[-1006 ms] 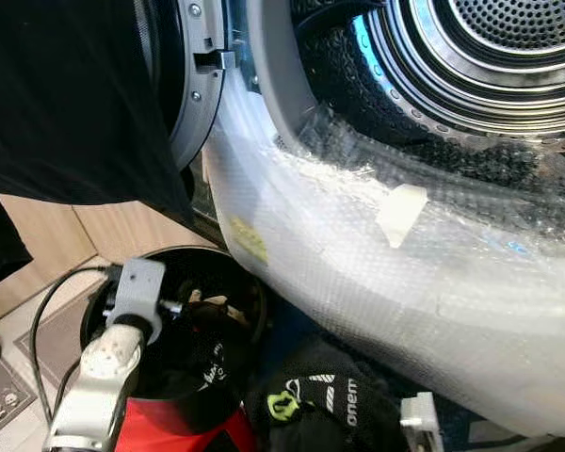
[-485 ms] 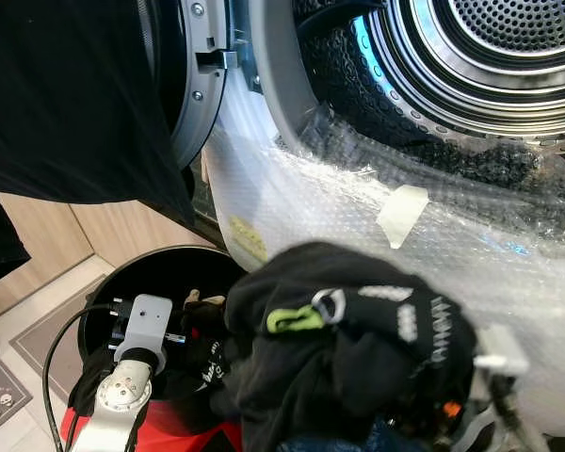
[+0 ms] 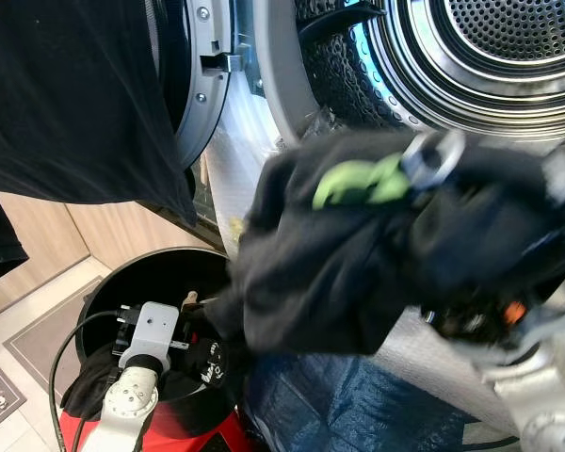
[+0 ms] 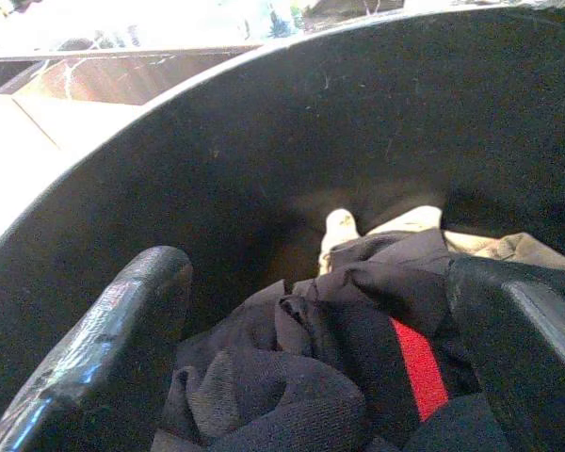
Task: Clothes washing
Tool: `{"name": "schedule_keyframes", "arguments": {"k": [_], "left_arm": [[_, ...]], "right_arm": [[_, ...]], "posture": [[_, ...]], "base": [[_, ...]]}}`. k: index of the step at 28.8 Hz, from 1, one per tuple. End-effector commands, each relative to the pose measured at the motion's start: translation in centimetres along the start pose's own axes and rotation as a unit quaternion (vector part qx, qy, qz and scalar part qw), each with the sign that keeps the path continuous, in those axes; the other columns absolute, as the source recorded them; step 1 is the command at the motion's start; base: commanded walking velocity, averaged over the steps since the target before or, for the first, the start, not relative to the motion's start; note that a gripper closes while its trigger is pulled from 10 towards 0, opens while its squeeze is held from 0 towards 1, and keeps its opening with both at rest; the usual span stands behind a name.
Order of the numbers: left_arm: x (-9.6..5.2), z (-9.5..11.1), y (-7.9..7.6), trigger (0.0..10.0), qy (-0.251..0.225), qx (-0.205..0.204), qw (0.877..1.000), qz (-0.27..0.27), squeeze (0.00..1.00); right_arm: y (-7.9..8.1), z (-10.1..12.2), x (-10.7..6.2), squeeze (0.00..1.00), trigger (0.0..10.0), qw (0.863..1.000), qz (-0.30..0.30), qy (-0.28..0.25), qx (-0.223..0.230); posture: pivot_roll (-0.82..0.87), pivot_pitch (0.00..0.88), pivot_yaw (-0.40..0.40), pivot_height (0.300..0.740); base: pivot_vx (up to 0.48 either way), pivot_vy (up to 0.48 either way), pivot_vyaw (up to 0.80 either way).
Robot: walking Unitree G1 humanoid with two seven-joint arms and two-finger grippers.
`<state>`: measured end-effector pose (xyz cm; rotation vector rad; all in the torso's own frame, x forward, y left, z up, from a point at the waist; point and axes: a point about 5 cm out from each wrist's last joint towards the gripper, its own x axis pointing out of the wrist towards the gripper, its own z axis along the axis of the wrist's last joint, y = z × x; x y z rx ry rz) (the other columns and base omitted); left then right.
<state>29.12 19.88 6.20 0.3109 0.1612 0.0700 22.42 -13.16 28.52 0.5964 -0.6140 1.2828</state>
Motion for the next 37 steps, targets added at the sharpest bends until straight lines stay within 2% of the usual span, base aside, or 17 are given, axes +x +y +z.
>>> {"name": "schedule_keyframes", "arguments": {"k": [1, 5, 10, 12, 14, 19, 20, 21, 23, 25, 27, 28, 29, 31, 33, 35, 37], "left_arm": [[-0.1, -0.6, -0.4, 10.0, 0.009, 0.012, 1.000, -0.006, 0.00], [0.0, -0.6, -0.5, 10.0, 0.011, 0.003, 1.000, -0.008, 0.00], [0.0, -0.7, -0.5, 10.0, 0.022, -0.029, 0.999, 0.006, 0.00], [0.1, -0.8, -0.7, 10.0, 0.019, -0.008, 1.000, 0.000, 0.00], [0.0, -0.8, -0.9, 10.0, 0.021, -0.018, 1.000, -0.001, 0.00], [0.1, -0.9, -1.0, 10.0, 0.029, -0.034, 0.999, 0.001, 0.00], [0.2, -0.9, -1.1, 10.0, 0.032, -0.044, 0.999, 0.005, 0.00], [0.2, -0.9, -1.1, 10.0, 0.032, -0.045, 0.998, 0.007, 0.00], [0.4, -0.9, -1.3, 10.0, 0.032, -0.044, 0.998, 0.007, 0.00], [0.6, -0.6, -1.6, 10.0, 0.028, -0.034, 0.999, 0.001, 0.00], [0.6, -0.5, -1.7, 10.0, 0.026, -0.029, 0.999, -0.003, 0.00], [0.7, -0.4, -2.0, 10.0, 0.025, -0.029, 0.999, -0.008, 0.00], [0.7, -0.4, -2.0, 10.0, 0.025, -0.029, 0.999, -0.008, 0.00], [0.7, -0.4, -2.3, 10.0, 0.027, -0.037, 0.999, -0.009, 0.00], [0.7, -0.4, -2.4, 10.0, 0.028, -0.035, 0.999, -0.012, 0.00], [0.7, -0.4, -2.6, 10.0, 0.027, -0.035, 0.999, -0.015, 0.00], [0.7, -0.4, -2.6, 10.0, 0.026, -0.034, 0.999, -0.016, 0.00]], "right_arm": [[0.5, 1.2, 1.0, 0.00, 0.0, 0.999, 0.011, -0.027, -0.024], [-1.1, 3.2, 2.9, 0.00, 0.0, 0.996, -0.021, -0.066, -0.057], [-1.2, 5.6, 5.3, 0.00, 0.0, 0.990, -0.021, -0.102, -0.097], [-2.0, 7.4, 6.9, 0.00, 0.0, 0.980, -0.066, -0.156, -0.105], [-2.8, 7.8, 7.6, 0.00, 0.0, 0.976, -0.094, -0.166, -0.107], [-5.2, 8.5, 9.7, 0.00, 0.0, 0.965, -0.150, -0.175, -0.127], [-6.6, 8.6, 10.7, 0.00, 0.0, 0.957, -0.197, -0.160, -0.143], [-7.2, 9.0, 11.4, 0.00, 0.0, 0.954, -0.212, -0.169, -0.130], [-8.2, 9.6, 12.5, 0.00, 0.0, 0.948, -0.243, -0.166, -0.120], [-9.2, 10.3, 14.2, 0.00, 0.0, 0.940, -0.274, -0.146, -0.144], [-9.6, 10.6, 14.8, 0.00, 0.0, 0.937, -0.284, -0.140, -0.150], [-11.0, 10.9, 15.9, 0.00, 0.0, 0.925, -0.328, -0.117, -0.152], [-11.0, 10.9, 15.9, 0.00, 0.0, 0.925, -0.328, -0.117, -0.152], [-12.8, 11.3, 17.0, 0.00, 0.0, 0.902, -0.385, -0.084, -0.177], [-13.4, 11.5, 17.2, 0.00, 0.0, 0.893, -0.405, -0.078, -0.181], [-14.4, 11.9, 16.9, 0.00, 0.0, 0.867, -0.454, -0.055, -0.197], [-14.6, 12.0, 16.9, 0.00, 0.0, 0.862, -0.464, -0.050, -0.200]], "posture": [[0.08, 0.042, -0.039, 0.740], [0.08, 0.052, -0.036, 0.740], [0.08, 0.047, -0.044, 0.740], [0.07, 0.043, -0.048, 0.740], [0.07, 0.043, -0.048, 0.740], [0.08, 0.043, -0.047, 0.740], [0.07, 0.043, -0.044, 0.740], [0.07, 0.040, -0.043, 0.740], [0.07, 0.032, -0.044, 0.740], [0.07, 0.032, -0.047, 0.740], [0.07, 0.036, -0.048, 0.740], [0.08, 0.023, -0.048, 0.740], [0.08, 0.023, -0.048, 0.740], [0.08, 0.017, -0.040, 0.740], [0.07, 0.015, -0.040, 0.740], [0.08, 0.005, -0.045, 0.740], [0.08, 0.005, -0.045, 0.740]], "base": [[0.000, 0.000, 0.00], [0.000, 0.000, 0.00], [0.000, 0.000, 0.00], [0.000, 0.000, 0.00], [0.000, 0.000, 0.00], [0.000, 0.000, 0.00], [0.000, 0.000, 0.00], [0.000, 0.000, 0.00], [0.000, 0.000, 0.00], [0.000, 0.000, 0.00], [0.000, 0.000, 0.00], [0.000, 0.000, 0.00], [0.000, 0.000, 0.00], [0.000, 0.000, 0.00], [0.000, 0.000, 0.00], [0.000, 0.000, 0.00], [0.000, 0.000, 0.00]]}}
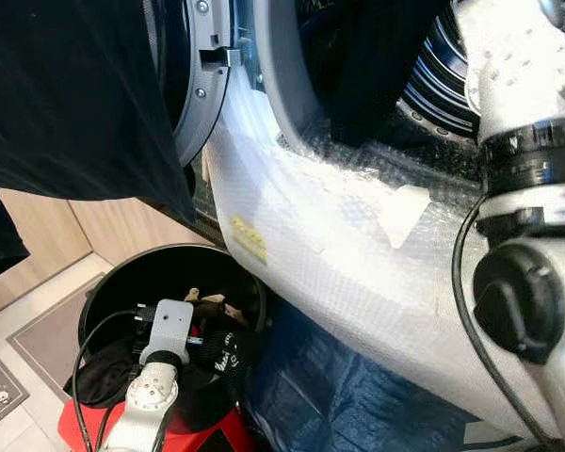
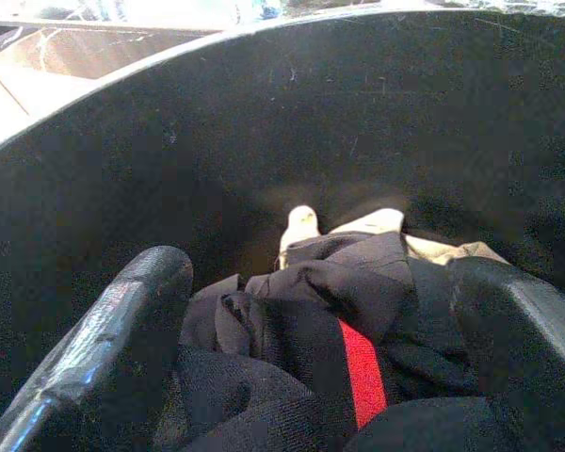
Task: Clothes washing
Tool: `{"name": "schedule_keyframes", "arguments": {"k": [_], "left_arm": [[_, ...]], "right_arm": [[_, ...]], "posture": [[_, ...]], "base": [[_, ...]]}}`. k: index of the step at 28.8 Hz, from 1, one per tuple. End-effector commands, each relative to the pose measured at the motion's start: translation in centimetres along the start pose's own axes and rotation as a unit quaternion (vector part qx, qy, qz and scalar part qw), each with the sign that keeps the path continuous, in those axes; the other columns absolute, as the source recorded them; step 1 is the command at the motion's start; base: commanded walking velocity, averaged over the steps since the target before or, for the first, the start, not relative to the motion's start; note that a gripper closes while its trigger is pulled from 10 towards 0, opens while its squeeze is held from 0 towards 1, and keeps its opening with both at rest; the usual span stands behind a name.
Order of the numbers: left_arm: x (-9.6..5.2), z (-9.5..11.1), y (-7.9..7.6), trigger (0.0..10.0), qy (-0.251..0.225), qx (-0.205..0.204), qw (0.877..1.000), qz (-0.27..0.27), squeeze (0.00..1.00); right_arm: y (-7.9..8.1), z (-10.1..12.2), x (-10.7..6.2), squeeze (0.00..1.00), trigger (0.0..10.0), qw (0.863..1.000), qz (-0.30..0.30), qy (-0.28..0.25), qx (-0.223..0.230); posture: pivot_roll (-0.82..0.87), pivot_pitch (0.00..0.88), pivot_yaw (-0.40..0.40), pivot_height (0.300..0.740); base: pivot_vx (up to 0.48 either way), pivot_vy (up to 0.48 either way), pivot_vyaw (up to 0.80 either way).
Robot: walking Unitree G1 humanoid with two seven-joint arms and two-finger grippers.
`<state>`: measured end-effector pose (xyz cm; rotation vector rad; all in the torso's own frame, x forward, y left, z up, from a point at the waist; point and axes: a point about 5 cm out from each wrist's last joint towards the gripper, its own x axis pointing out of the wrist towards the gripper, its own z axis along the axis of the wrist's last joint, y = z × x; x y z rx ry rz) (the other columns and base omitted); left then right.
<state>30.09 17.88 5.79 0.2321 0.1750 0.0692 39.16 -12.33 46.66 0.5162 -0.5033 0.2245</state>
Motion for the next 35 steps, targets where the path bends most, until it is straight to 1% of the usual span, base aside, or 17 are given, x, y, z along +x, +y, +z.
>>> {"name": "schedule_keyframes", "arguments": {"k": [1, 3, 4, 5, 6, 7, 8, 9, 10, 11, 12, 13, 14, 17, 24, 28, 35], "left_arm": [[-0.1, -0.7, -0.5, 10.0, 0.018, 0.004, 1.000, -0.009, 0.00], [0.1, -0.7, -0.4, 10.0, 0.020, 0.004, 1.000, -0.009, 0.00], [0.1, -0.7, -0.5, 10.0, 0.021, 0.007, 1.000, -0.013, 0.00], [0.1, -0.7, -0.5, 10.0, 0.021, 0.007, 1.000, -0.013, 0.00], [0.2, -0.5, -0.6, 10.0, 0.019, 0.010, 1.000, -0.018, 0.00], [0.3, -0.4, -0.6, 10.0, 0.017, 0.013, 1.000, -0.022, 0.00], [0.4, -0.3, -0.5, 10.0, 0.015, 0.016, 0.999, -0.025, 0.00], [0.4, -0.2, -0.3, 10.0, 0.015, 0.024, 0.999, -0.027, 0.00], [0.4, -0.2, -0.2, 10.0, 0.015, 0.027, 0.999, -0.028, 0.00], [0.4, -0.2, -0.2, 10.0, 0.015, 0.027, 0.999, -0.028, 0.00], [0.5, 0.0, -0.1, 10.0, 0.010, 0.032, 0.999, -0.031, 0.00], [0.4, 0.1, 0.0, 10.0, 0.009, 0.033, 0.999, -0.031, 0.00], [0.4, 0.1, 0.0, 10.0, 0.008, 0.032, 0.999, -0.030, 0.00], [0.2, -0.3, -0.3, 10.0, 0.014, 0.029, 0.999, -0.032, 0.00], [0.0, -0.4, -0.7, 10.0, 0.016, 0.029, 0.999, -0.041, 0.00], [-0.1, -0.7, 0.0, 10.0, 0.022, 0.026, 0.999, -0.027, 0.00], [-0.4, -1.1, 0.4, 10.0, 0.030, 0.014, 0.999, -0.019, 0.00]], "right_arm": [[0.1, 1.5, 0.3, 0.00, 0.0, 0.999, -0.016, -0.020, -0.028], [-0.5, 1.2, 0.5, 0.00, 0.0, 0.996, -0.045, -0.012, -0.070], [-1.1, 0.7, 0.5, 0.00, 1.6, 0.994, -0.071, 0.001, -0.083], [-1.1, 0.7, 0.5, 0.00, 1.6, 0.994, -0.071, 0.001, -0.083], [-1.6, 0.1, 0.4, 0.00, 4.7, 0.992, -0.090, 0.014, -0.088], [-2.0, -0.3, 0.3, 0.00, 10.0, 0.990, -0.100, 0.021, -0.101], [-2.5, -0.6, 0.2, 0.00, 10.0, 0.984, -0.119, 0.025, -0.131], [-3.4, -0.7, 0.0, 0.00, 10.0, 0.968, -0.144, 0.018, -0.205], [-3.7, -0.6, -0.1, 0.00, 10.0, 0.960, -0.151, 0.013, -0.237], [-3.7, -0.6, -0.1, 0.00, 10.0, 0.960, -0.151, 0.013, -0.237], [-5.4, -0.8, -0.5, 0.00, 10.0, 0.950, -0.188, 0.020, -0.250], [-6.2, -1.1, -0.7, 0.15, 10.0, 0.950, -0.203, 0.029, -0.234], [-6.8, -1.3, -0.9, 1.00, 10.0, 0.951, -0.211, 0.035, -0.222], [-6.8, -1.7, -0.9, 1.00, 10.0, 0.956, -0.195, 0.039, -0.217], [-7.1, -2.7, -1.1, 1.00, 10.0, 0.949, -0.186, 0.051, -0.248], [-8.4, -3.5, -1.7, 1.00, 10.0, 0.945, -0.203, 0.068, -0.249], [-8.4, -3.7, -1.7, 1.00, 10.0, 0.944, -0.199, 0.074, -0.253]], "posture": [[0.08, 0.005, -0.043, 0.740], [0.08, 0.001, -0.037, 0.740], [0.08, 0.001, -0.034, 0.740], [0.08, 0.001, -0.034, 0.740], [0.09, 0.009, -0.028, 0.740], [0.10, 0.014, -0.024, 0.740], [0.11, 0.000, -0.011, 0.740], [0.12, 0.000, -0.005, 0.740], [0.12, 0.000, -0.004, 0.740], [0.12, 0.000, -0.004, 0.740], [0.13, 0.006, -0.007, 0.740], [0.13, 0.006, -0.007, 0.740], [0.13, 0.006, -0.007, 0.740], [0.13, 0.000, -0.010, 0.740], [0.12, 0.026, -0.019, 0.740], [0.11, 0.039, -0.021, 0.740], [0.12, 0.044, -0.035, 0.740]], "base": [[0.000, 0.000, 0.00], [0.000, 0.000, 0.00], [0.000, 0.000, 0.00], [0.000, 0.000, 0.00], [0.000, 0.000, 0.00], [0.000, 0.000, 0.00], [0.000, 0.000, 0.00], [0.000, 0.000, 0.00], [0.000, 0.000, 0.00], [0.000, 0.000, 0.00], [0.000, 0.000, 0.00], [0.000, 0.000, 0.00], [0.000, 0.000, 0.00], [0.000, 0.000, 0.00], [0.000, 0.000, 0.00], [0.000, 0.000, 0.00], [0.000, 0.000, 0.00]]}}
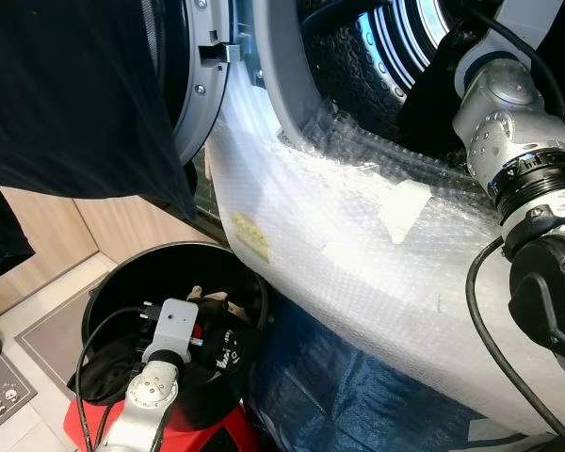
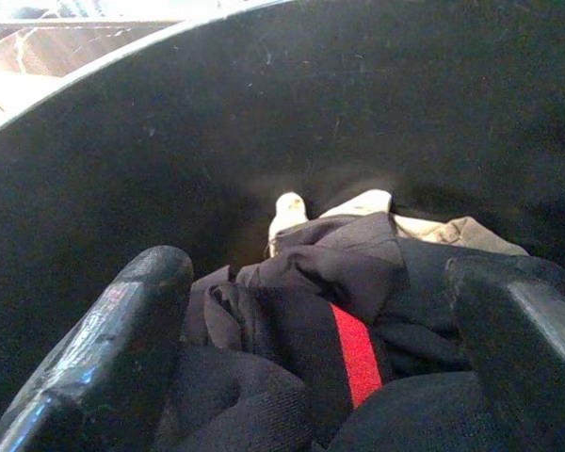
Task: Clothes washing
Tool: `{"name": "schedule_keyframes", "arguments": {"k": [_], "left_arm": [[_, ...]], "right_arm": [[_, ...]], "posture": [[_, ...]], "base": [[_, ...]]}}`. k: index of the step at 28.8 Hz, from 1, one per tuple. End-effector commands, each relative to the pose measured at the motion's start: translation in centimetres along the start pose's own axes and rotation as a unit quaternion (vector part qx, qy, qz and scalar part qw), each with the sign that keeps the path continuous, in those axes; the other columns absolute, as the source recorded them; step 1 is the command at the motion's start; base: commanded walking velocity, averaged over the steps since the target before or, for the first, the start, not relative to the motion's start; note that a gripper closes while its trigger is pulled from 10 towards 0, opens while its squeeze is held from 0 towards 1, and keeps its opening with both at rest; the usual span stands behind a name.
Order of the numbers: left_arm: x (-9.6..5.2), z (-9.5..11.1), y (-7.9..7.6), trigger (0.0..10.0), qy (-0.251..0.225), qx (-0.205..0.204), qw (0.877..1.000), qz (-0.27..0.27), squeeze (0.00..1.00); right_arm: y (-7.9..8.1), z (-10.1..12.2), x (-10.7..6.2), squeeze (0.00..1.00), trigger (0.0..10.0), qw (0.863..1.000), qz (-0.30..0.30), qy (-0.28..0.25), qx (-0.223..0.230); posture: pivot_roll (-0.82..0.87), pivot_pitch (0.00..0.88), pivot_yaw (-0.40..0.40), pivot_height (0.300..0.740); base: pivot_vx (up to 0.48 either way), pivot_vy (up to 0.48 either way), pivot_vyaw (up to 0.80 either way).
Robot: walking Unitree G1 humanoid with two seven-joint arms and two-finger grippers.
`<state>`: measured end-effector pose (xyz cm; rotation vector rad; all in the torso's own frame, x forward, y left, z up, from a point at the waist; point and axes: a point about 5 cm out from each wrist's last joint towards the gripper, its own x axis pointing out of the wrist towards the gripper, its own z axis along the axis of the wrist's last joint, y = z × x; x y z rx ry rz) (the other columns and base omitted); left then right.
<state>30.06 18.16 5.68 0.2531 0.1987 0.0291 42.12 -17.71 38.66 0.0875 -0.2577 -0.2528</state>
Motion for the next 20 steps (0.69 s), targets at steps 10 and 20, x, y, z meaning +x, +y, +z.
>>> {"name": "schedule_keyframes", "arguments": {"k": [10, 20], "left_arm": [[-0.6, -0.7, 0.5, 10.0, 0.017, 0.004, 1.000, 0.004, 0.00], [-0.8, -0.7, 0.7, 10.0, 0.018, 0.011, 1.000, 0.000, 0.00]], "right_arm": [[-0.4, 2.3, 0.1, 1.00, 10.0, 0.999, -0.010, -0.036, -0.011], [-2.5, 3.9, 0.3, 1.00, 10.0, 0.995, -0.065, -0.068, -0.022]], "posture": [[0.12, 0.052, -0.034, 0.740], [0.11, 0.067, -0.034, 0.740]], "base": [[0.000, 0.000, 0.00], [0.000, 0.000, 0.00]]}}
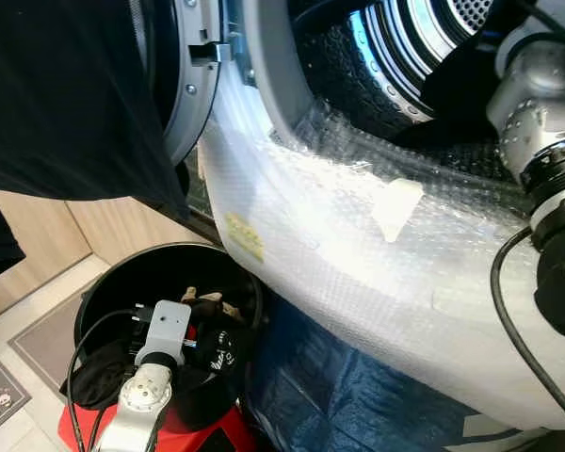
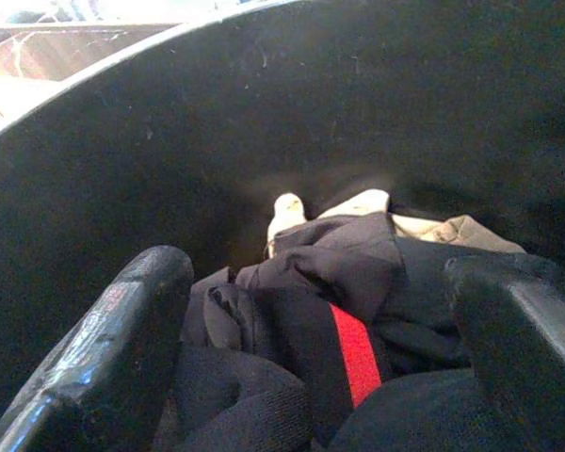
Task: Clothes washing
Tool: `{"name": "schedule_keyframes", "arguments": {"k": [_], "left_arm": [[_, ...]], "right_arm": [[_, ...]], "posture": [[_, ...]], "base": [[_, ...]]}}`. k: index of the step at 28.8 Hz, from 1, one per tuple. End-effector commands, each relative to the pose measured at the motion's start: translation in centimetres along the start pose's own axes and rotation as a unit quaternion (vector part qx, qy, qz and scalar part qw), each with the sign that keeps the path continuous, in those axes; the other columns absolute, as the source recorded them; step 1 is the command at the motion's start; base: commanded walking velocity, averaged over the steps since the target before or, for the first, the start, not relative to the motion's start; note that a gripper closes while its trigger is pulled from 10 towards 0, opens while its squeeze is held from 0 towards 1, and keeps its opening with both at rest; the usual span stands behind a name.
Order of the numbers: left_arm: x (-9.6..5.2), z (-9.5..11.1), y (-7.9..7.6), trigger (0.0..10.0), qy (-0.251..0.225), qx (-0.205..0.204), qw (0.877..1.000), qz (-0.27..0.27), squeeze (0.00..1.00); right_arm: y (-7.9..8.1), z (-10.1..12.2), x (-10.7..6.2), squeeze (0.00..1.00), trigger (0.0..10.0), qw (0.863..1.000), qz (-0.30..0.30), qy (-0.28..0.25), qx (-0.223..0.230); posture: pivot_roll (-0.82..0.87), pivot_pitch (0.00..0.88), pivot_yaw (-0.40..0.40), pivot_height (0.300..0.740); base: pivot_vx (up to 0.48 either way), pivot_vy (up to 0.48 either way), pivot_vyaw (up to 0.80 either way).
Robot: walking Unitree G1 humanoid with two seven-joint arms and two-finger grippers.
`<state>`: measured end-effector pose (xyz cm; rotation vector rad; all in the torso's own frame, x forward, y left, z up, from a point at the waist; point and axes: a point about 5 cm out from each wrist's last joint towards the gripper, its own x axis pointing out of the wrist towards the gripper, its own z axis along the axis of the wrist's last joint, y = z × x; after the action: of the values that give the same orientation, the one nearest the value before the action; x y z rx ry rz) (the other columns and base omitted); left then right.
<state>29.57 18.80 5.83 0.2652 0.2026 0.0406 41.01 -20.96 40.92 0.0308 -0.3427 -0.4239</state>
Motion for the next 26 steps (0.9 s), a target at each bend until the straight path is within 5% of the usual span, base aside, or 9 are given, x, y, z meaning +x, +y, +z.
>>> {"name": "schedule_keyframes", "arguments": {"k": [1, 6, 10, 13, 15, 16, 17, 21, 26], "left_arm": [[-0.3, -0.6, 0.0, 10.0, 0.016, 0.006, 1.000, -0.006, 0.00], [-0.3, -0.3, -0.2, 10.0, 0.014, 0.001, 1.000, -0.009, 0.00], [-0.3, 0.1, -0.3, 10.0, 0.008, 0.001, 1.000, -0.012, 0.00], [-0.3, 0.2, -0.2, 10.0, 0.007, 0.000, 1.000, -0.011, 0.00], [-0.4, 0.1, -0.3, 10.0, 0.011, 0.000, 1.000, -0.013, 0.00], [-0.4, 0.0, -0.5, 10.0, 0.012, 0.003, 1.000, -0.018, 0.00], [-0.5, 0.0, -0.6, 10.0, 0.013, 0.005, 1.000, -0.021, 0.00], [-0.7, 0.1, -0.6, 10.0, 0.014, 0.004, 1.000, -0.023, 0.00], [-0.8, -0.4, -0.9, 10.0, 0.027, 0.004, 0.999, -0.032, 0.00]], "right_arm": [[0.6, 1.3, 0.0, 1.00, 10.0, 1.000, 0.013, -0.017, 0.012], [3.2, -1.0, -0.9, 1.00, 10.0, 0.994, 0.109, 0.030, 0.009], [3.0, 3.5, -0.8, 1.00, 10.0, 0.993, 0.075, -0.074, 0.043], [3.2, 4.7, -0.9, 1.00, 10.0, 0.991, 0.080, -0.100, 0.044], [3.8, 2.0, -0.9, 1.00, 10.0, 0.994, 0.101, -0.033, 0.029], [3.9, 0.2, -1.0, 0.73, 10.0, 0.994, 0.106, 0.011, 0.035], [4.0, -0.8, -1.2, 0.00, 10.0, 0.993, 0.107, 0.034, 0.036], [4.0, -0.7, -1.2, 0.00, 10.0, 0.993, 0.090, 0.031, 0.068], [5.4, -1.5, -1.7, 0.00, 10.0, 0.989, 0.137, 0.044, 0.008]], "posture": [[0.11, 0.067, -0.034, 0.740], [0.11, 0.075, -0.026, 0.740], [0.12, 0.091, -0.021, 0.740], [0.11, 0.090, -0.021, 0.740], [0.10, 0.088, -0.023, 0.740], [0.11, 0.088, -0.025, 0.740], [0.11, 0.088, -0.025, 0.740], [0.11, 0.115, -0.015, 0.740], [0.09, 0.104, -0.012, 0.740]], "base": [[0.000, 0.000, 0.00], [0.000, 0.000, 0.00], [0.000, 0.000, 0.00], [0.000, 0.000, 0.00], [0.000, 0.000, 0.00], [0.000, 0.000, 0.00], [0.000, 0.000, 0.00], [0.000, 0.000, 0.00], [0.000, 0.000, 0.00]]}}
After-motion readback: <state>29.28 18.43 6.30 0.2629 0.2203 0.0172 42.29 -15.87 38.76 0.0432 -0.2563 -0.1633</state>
